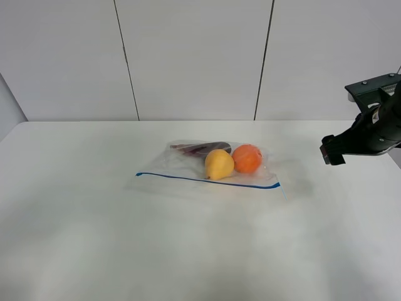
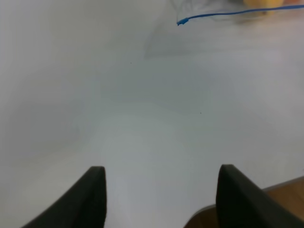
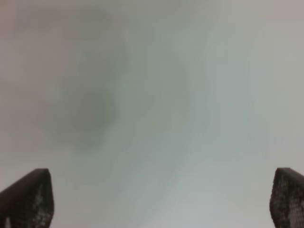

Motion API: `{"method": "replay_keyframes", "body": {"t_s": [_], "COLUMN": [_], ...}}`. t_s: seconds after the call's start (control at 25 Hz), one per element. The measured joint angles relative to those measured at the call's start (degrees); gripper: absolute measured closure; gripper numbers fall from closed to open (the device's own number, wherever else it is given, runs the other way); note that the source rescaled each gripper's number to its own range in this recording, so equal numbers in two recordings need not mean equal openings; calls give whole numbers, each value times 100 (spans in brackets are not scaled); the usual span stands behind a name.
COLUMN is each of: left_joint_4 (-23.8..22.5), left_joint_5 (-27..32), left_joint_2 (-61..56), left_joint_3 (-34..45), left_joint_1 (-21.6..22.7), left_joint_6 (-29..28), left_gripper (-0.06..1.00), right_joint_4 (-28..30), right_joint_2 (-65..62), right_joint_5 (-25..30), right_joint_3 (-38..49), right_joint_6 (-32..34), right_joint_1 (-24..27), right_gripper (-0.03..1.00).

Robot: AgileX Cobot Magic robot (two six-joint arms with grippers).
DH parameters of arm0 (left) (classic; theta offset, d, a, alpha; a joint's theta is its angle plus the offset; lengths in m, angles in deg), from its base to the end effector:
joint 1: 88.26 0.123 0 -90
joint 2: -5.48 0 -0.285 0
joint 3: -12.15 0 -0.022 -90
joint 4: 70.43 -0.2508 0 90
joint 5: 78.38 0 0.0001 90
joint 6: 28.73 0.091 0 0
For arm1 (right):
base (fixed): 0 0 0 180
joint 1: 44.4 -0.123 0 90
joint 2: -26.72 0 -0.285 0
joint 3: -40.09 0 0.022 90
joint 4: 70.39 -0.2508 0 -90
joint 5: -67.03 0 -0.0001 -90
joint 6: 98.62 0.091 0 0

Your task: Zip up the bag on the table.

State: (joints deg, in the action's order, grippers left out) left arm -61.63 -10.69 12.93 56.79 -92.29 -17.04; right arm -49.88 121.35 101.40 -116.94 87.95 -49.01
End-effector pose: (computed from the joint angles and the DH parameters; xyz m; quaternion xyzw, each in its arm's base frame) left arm -0.0208 -0.0115 0.2869 0.1283 0.8530 -0.0424 0.5041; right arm 0.3001 0.0061 0.2329 -0.1019 0.9566 -0.1093 0.2501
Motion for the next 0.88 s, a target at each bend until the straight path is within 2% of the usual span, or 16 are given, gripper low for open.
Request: {"method": "replay_keyframes", "body": {"t_s": [0.08,0.44,0.88], "left_joint_4": [0,0,0], "left_joint_5": [0,0,0], "left_joint_2": [0,0,0], "left_joint_3": [0,0,0], "left_joint_1": [0,0,0], "left_joint_6": [0,5,5], "left_gripper": [14,14,14], "right_joint_4": [-45,-955,-1044], "right_joint_2": [0,0,-48], "right_joint_5": [89,112,790], "right_joint_3": [0,0,0], "right_joint_6": [117,166,160], "right_joint_1": [0,0,0], "right_gripper": [-3,-3,-3]}}
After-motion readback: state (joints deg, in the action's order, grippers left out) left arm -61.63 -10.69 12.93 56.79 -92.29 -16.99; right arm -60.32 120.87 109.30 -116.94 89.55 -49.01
